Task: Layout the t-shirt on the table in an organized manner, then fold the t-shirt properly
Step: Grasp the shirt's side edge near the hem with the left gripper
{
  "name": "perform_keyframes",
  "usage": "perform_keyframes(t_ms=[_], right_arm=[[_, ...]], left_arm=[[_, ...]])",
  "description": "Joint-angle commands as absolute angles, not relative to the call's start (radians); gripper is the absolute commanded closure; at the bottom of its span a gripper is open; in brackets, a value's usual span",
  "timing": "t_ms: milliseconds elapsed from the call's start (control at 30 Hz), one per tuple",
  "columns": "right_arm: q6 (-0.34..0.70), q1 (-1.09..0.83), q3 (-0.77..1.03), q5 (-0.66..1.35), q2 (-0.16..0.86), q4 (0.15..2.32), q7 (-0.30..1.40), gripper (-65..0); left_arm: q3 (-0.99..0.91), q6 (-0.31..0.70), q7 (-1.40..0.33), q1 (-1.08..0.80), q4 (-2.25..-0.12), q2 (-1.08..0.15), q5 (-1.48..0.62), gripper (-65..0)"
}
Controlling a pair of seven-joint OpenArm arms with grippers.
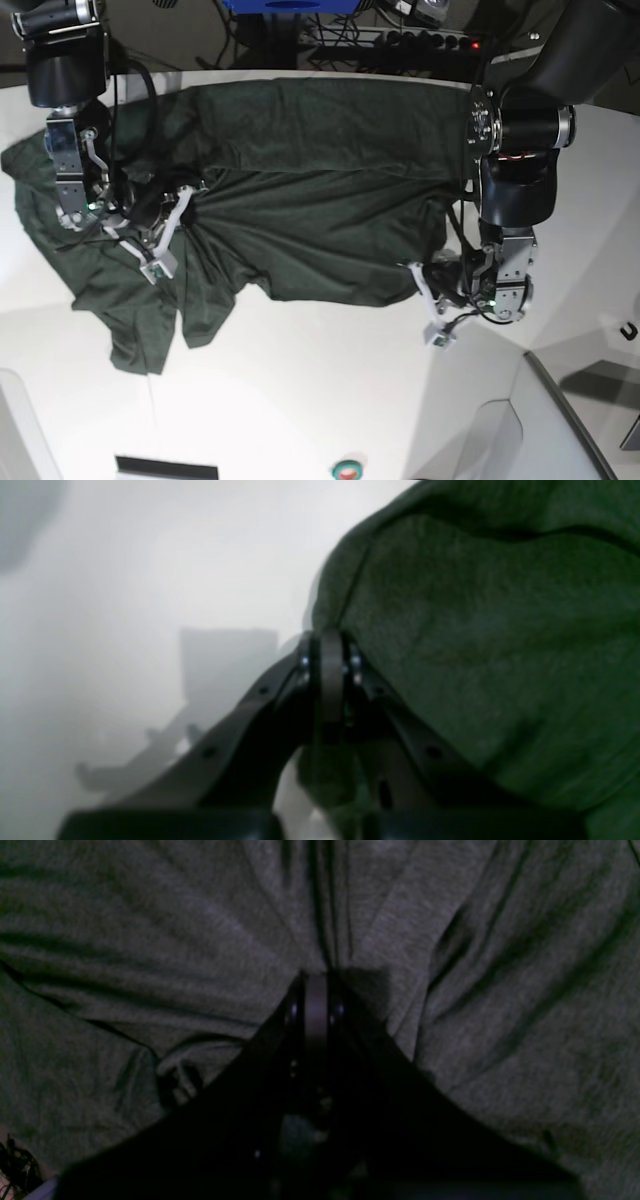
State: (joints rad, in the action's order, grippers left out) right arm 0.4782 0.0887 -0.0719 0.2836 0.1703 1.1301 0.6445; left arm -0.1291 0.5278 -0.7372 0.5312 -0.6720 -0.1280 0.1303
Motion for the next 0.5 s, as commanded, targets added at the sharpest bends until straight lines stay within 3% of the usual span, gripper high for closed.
perform_keyframes(t_ms=[0,200,467], right_arm=[[0.466,0.105,-0.068,0.291,0.179,1.142,0.634,-0.2],[0.466,0.105,-0.068,0.289,0.179,1.141,0.634,-0.2],[0.464,0.105,-0.068,0.292,0.179,1.144,0.634,-0.2]], left_arm=[[-0.130,0.527,-0.748,0.561,-0.719,-0.147,0.127,0.0],[-0.128,0.527,-0.831,0.555,-0.877,-0.185,0.128,0.0],[-0.127,0.530,-0.837,0.565,-0.895,-0.206,0.136,0.0]])
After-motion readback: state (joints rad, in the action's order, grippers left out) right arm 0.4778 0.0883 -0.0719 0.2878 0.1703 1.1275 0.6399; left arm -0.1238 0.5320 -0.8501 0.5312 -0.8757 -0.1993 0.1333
